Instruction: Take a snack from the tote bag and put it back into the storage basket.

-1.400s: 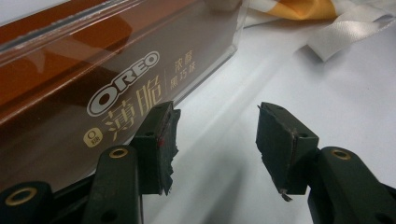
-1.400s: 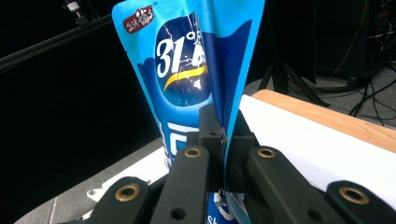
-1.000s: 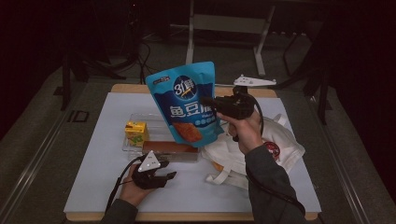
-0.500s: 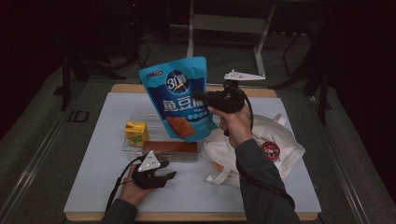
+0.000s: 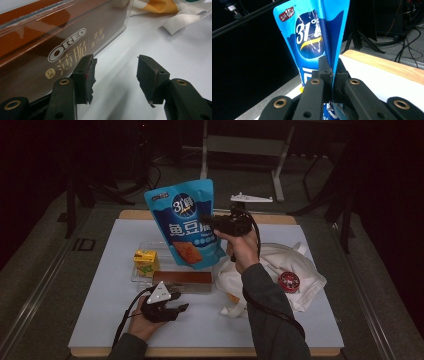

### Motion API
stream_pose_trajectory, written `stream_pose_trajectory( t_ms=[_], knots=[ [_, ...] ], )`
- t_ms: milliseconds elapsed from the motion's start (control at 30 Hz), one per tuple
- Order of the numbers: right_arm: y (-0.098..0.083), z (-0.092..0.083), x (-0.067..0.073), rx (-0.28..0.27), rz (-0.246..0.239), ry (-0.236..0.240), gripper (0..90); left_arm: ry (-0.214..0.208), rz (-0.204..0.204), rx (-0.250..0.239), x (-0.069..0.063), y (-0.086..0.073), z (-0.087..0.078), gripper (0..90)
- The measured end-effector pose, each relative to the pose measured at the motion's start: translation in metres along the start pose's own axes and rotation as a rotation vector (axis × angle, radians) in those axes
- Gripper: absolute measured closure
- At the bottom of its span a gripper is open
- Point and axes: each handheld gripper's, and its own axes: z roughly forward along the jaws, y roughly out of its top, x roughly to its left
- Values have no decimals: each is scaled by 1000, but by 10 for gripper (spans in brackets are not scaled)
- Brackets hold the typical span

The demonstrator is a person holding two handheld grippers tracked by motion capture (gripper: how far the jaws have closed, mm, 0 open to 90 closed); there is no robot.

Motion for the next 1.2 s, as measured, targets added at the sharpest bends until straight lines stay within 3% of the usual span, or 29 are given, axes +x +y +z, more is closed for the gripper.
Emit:
stream_pose_trajectory(
  t_ms=[333, 900, 1200],
  knots=[
    [-10, 24, -13, 16, 35, -50, 888, 2, 5, -2, 0, 0, -1, 480],
    [-21, 64, -27, -4, 107, -133, 883, -1, -2, -18, 0, -1, -2, 480],
    [-25, 85, -27, 1, 130, -131, 881, -6, 0, -29, -1, -1, -3, 480]
  ],
)
